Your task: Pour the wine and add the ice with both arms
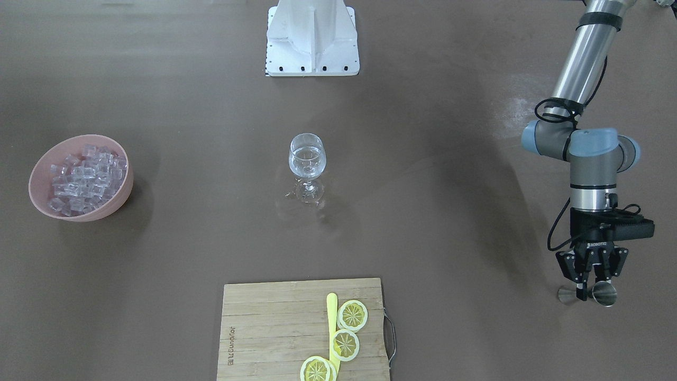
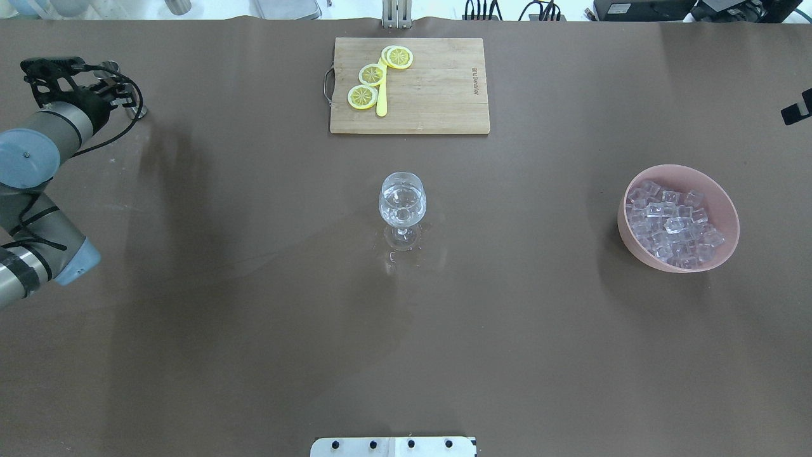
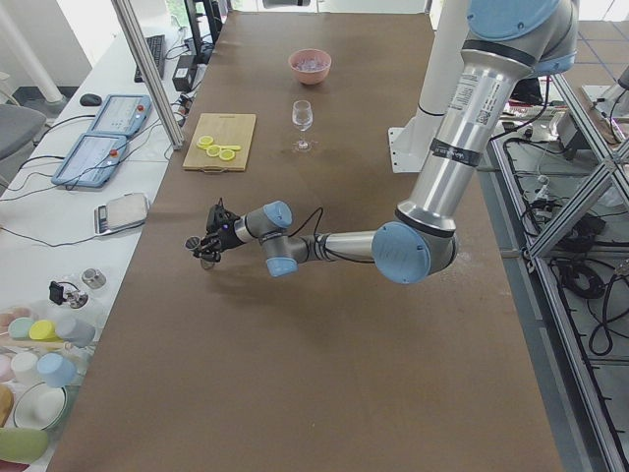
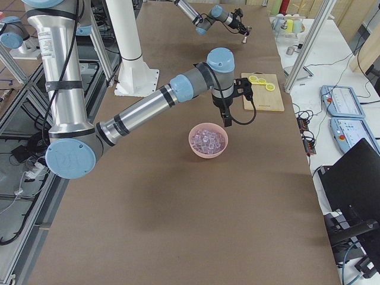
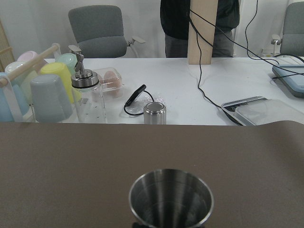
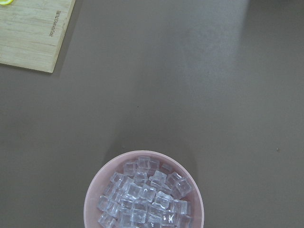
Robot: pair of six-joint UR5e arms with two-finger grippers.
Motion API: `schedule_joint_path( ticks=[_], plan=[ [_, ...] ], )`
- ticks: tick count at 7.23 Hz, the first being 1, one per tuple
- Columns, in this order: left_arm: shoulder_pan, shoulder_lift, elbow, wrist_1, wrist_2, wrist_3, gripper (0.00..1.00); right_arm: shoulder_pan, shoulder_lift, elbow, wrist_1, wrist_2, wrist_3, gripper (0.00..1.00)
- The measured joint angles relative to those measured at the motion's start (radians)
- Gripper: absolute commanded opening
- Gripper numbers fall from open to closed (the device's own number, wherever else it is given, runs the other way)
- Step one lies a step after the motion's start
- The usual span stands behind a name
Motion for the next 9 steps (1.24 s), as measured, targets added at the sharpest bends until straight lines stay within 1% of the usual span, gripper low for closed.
schedule_joint_path(
  ticks=[2,3,5,6,8,9],
  plan=[
    [0.0,0.0,-0.004,-0.002,0.0,-0.002,0.79,0.0,0.0,0.001,0.0,0.0,0.001,1.0],
    [0.0,0.0,-0.01,-0.003,0.0,-0.001,0.99,0.0,0.0,0.002,0.0,0.0,0.001,1.0],
    [-0.003,0.019,-0.05,-0.004,-0.013,0.004,0.99,0.0,-0.001,0.004,0.0,0.001,0.003,1.0],
    [-0.005,0.051,-0.088,-0.004,-0.036,0.013,0.99,0.0,-0.001,0.004,0.0,0.001,0.003,1.0],
    [-0.009,0.177,-0.209,-0.006,-0.094,0.039,0.99,-0.003,0.0,0.005,0.001,0.001,0.006,1.0],
    [-0.027,0.243,-0.28,-0.003,-0.173,0.043,0.99,-0.014,0.001,0.005,0.002,-0.006,0.028,1.0]
  ],
)
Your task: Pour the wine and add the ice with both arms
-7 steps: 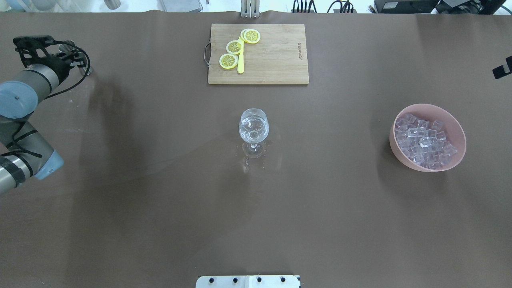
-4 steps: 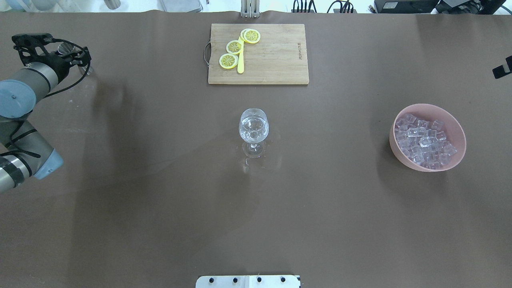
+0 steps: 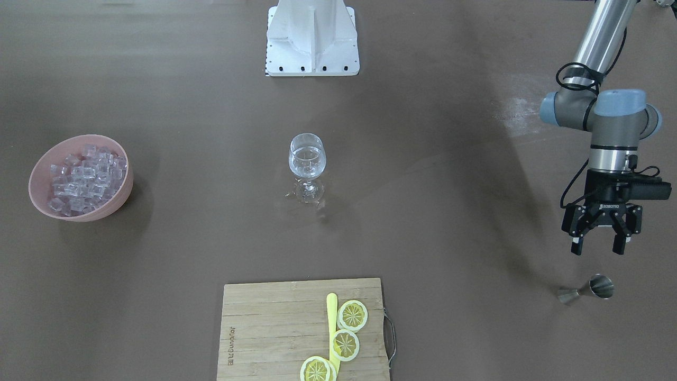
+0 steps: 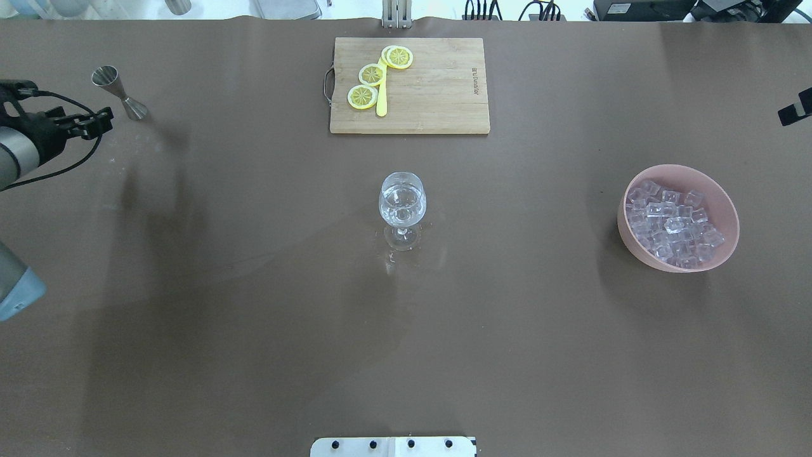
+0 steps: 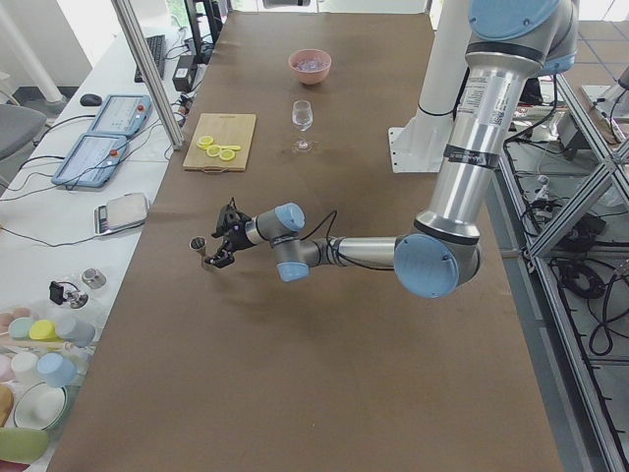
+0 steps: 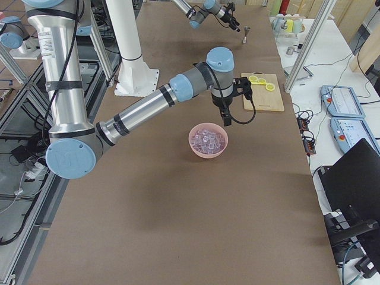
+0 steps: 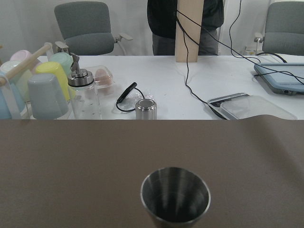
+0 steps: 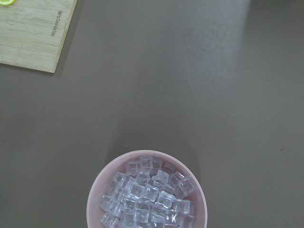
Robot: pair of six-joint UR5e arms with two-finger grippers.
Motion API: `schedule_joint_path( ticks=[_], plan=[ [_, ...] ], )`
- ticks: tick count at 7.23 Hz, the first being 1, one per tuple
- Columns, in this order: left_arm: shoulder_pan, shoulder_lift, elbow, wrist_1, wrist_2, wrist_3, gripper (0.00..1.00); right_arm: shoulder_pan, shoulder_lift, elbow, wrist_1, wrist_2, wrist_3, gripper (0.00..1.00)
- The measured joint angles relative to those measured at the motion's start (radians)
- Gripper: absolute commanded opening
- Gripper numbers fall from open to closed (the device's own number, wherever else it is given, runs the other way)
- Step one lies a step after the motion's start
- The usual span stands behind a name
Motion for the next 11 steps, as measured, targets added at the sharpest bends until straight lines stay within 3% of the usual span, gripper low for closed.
schedule_joint_path(
  ticks=[1,3,5,7,8,9,11],
  plan=[
    [-0.057,0.04,-0.05,0.016,-0.126,0.005,0.99,-0.027,0.001,0.001,0.001,-0.025,0.047,1.0],
    [-0.25,0.046,-0.085,0.127,-0.467,0.106,0.99,-0.127,-0.005,-0.005,0.0,-0.143,0.151,1.0],
    [-0.397,0.035,-0.188,0.408,-0.74,0.245,0.99,-0.217,-0.012,-0.045,-0.001,-0.2,0.221,1.0],
    [-0.441,0.046,-0.345,0.732,-0.842,0.43,0.99,-0.291,-0.01,-0.076,0.0,-0.205,0.288,1.0],
    [-0.45,0.066,-0.383,0.804,-0.864,0.542,0.99,-0.328,-0.003,-0.095,0.008,-0.207,0.308,0.99],
    [-0.455,0.088,-0.4,0.828,-0.886,0.612,0.99,-0.36,0.001,-0.129,0.04,-0.208,0.316,0.92],
    [-0.462,0.103,-0.409,0.839,-0.9,0.643,0.99,-0.399,0.004,-0.21,0.137,-0.207,0.321,0.67]
  ],
)
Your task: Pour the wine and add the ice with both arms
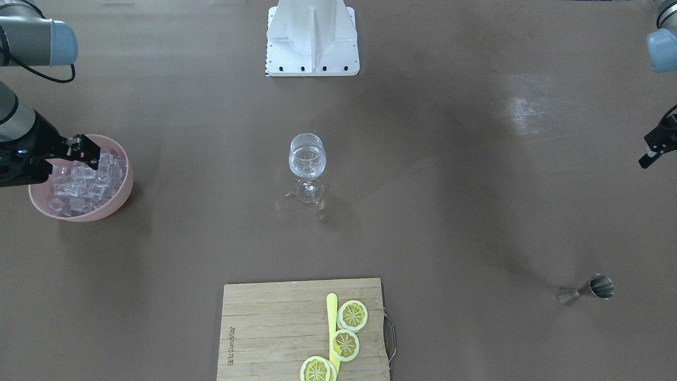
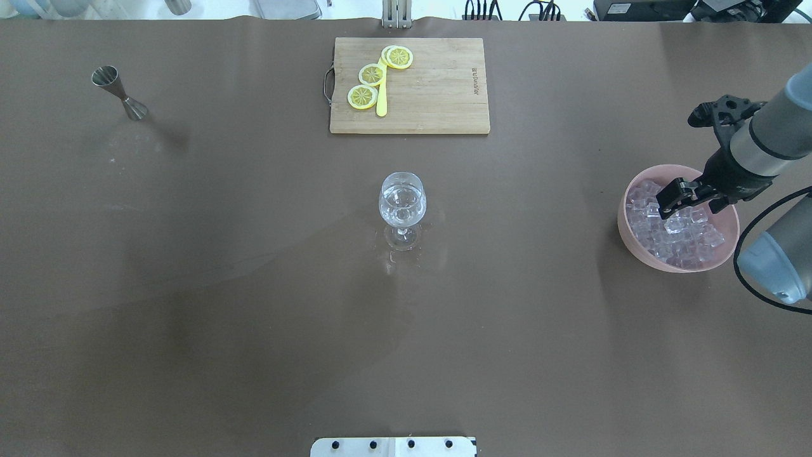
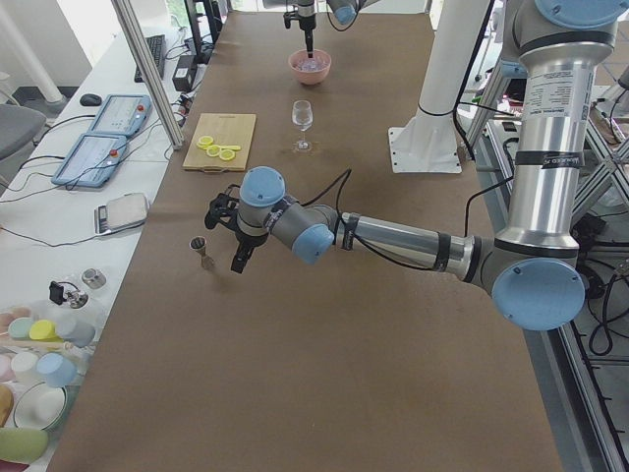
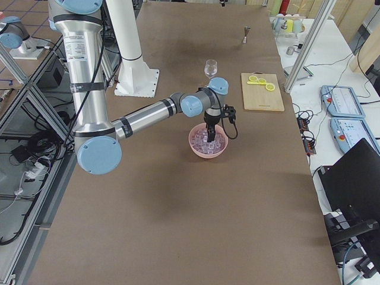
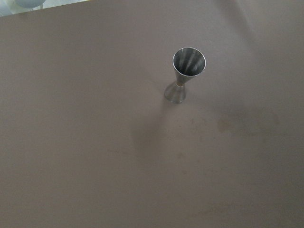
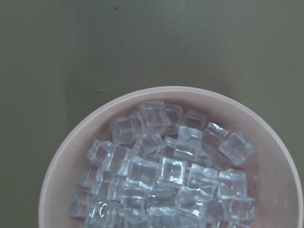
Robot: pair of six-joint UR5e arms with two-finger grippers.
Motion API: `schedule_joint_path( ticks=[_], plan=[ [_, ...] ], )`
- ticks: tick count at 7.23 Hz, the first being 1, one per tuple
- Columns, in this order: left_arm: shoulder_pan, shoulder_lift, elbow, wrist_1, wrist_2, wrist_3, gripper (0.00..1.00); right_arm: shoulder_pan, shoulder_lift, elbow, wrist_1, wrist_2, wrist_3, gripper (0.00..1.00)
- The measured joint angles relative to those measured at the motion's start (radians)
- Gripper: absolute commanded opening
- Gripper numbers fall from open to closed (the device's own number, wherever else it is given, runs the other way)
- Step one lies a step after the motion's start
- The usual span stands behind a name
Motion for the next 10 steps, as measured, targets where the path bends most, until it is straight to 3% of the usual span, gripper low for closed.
schedule_joint_path(
  ticks=[3,4,7,8,10],
  plan=[
    [-0.016,0.002,-0.008,0.001,0.001,0.003,0.99,-0.023,-0.002,-0.023,0.029,-0.001,0.004,0.23],
    [-0.02,0.002,-0.009,0.001,0.001,0.003,0.99,-0.028,-0.005,-0.024,0.03,-0.001,0.003,0.0],
    [-0.028,0.002,-0.009,0.0,0.0,0.004,0.99,-0.03,-0.005,-0.01,0.024,0.005,0.001,0.0],
    [-0.03,0.002,-0.009,0.0,0.0,0.004,0.99,-0.025,0.007,0.037,-0.007,0.013,0.002,0.0],
    [-0.031,0.008,-0.012,-0.007,-0.001,0.005,0.99,-0.021,0.14,0.14,-0.171,0.02,0.058,0.0]
  ],
)
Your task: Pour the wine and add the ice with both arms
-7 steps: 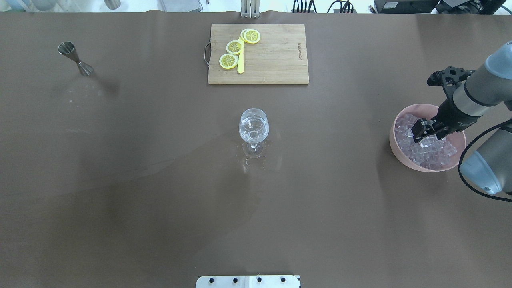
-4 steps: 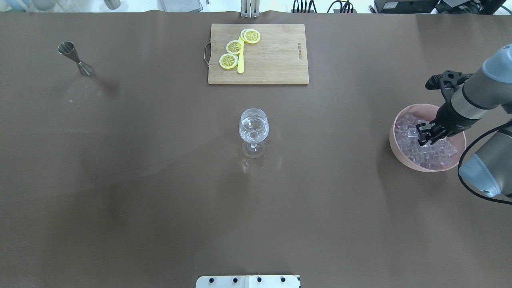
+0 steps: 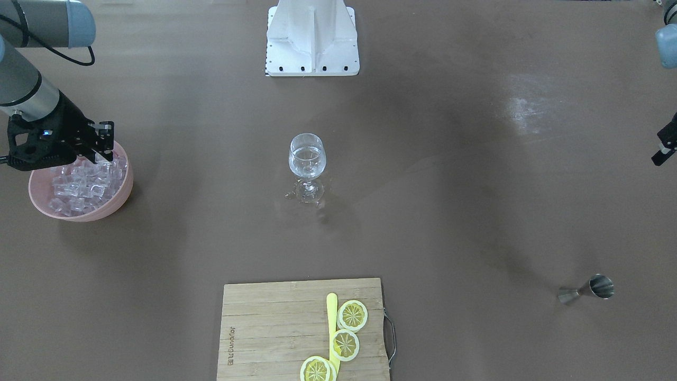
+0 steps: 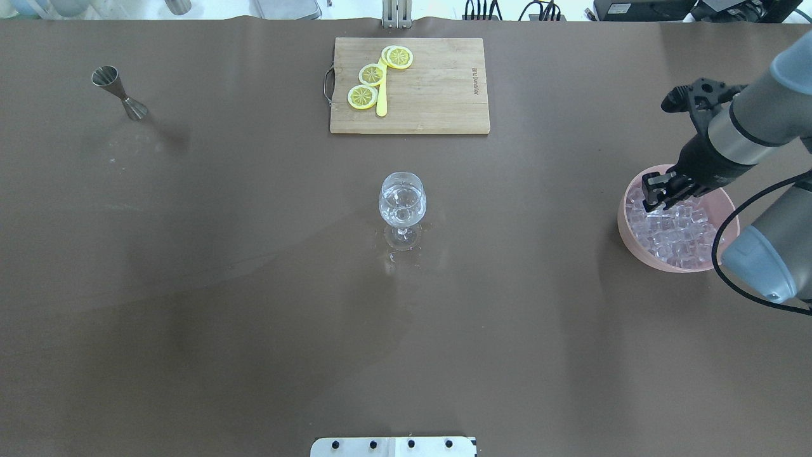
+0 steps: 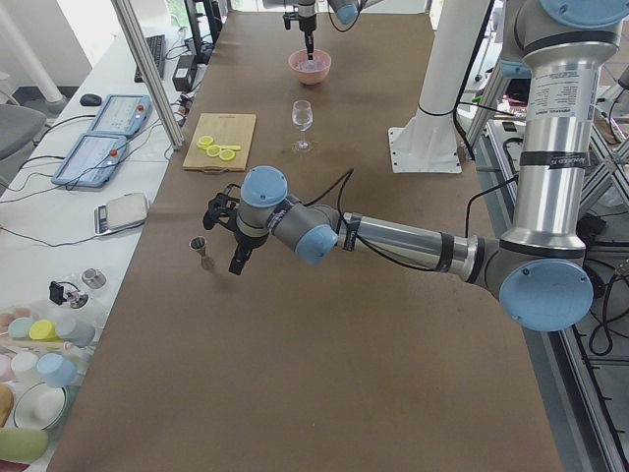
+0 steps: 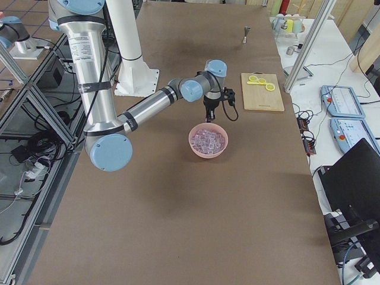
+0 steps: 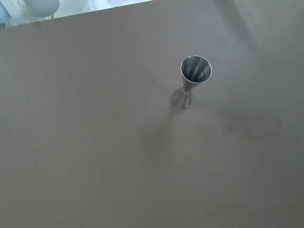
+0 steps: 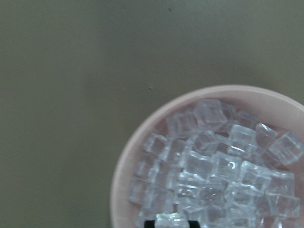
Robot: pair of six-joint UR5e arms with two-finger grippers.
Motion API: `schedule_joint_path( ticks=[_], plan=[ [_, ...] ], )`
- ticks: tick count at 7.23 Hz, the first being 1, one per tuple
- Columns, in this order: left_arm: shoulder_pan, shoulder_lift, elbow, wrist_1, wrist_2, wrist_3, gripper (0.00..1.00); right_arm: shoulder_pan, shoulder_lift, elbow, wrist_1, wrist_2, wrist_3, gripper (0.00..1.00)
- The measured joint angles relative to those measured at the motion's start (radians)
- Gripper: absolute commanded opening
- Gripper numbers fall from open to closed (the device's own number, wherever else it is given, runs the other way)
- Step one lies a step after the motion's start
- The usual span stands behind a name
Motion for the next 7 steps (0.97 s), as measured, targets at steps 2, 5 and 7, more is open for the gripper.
schedule_joint_path(
  ticks=[2,5,7],
  plan=[
    [0.001,0.041,-0.009,-0.023,0.0,-0.006,0.99,-0.051,0.209,0.017,-0.11,-0.006,0.204,0.0],
    [0.001,0.053,-0.01,-0.029,0.0,-0.023,0.99,-0.195,0.456,-0.052,-0.123,-0.068,0.509,0.0],
    [0.001,0.051,-0.01,-0.03,0.019,-0.045,0.99,-0.264,0.532,-0.127,-0.054,-0.122,0.597,0.0]
  ],
)
